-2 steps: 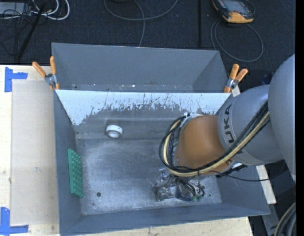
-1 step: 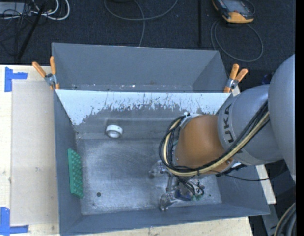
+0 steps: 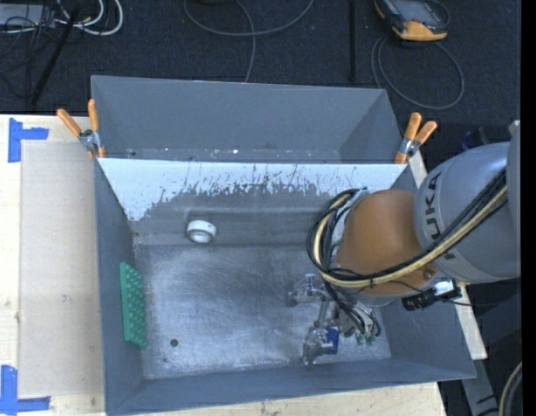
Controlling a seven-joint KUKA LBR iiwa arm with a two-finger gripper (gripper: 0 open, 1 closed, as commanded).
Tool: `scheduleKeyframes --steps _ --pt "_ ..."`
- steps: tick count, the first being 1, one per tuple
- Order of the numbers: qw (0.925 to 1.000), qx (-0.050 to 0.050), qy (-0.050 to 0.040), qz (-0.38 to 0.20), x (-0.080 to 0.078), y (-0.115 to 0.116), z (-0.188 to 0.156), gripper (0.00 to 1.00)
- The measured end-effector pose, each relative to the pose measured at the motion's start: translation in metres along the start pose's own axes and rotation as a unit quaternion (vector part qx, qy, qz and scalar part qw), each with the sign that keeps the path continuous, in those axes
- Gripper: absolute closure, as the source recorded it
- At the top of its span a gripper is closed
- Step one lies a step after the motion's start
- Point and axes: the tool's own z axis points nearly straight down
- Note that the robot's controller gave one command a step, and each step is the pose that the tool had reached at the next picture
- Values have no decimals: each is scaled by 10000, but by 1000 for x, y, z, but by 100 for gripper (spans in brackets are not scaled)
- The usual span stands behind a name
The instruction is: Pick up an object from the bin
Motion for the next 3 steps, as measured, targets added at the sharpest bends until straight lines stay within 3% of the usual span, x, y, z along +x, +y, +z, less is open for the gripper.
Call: scheduleKeyframes --steps 1,2,3 --pt "9998 14 -12 180 11 -80 11 0" --pt "9970 20 -102 -771 11 -41 13 0" --pt "9971 6 -55 -765 13 -40 13 100"
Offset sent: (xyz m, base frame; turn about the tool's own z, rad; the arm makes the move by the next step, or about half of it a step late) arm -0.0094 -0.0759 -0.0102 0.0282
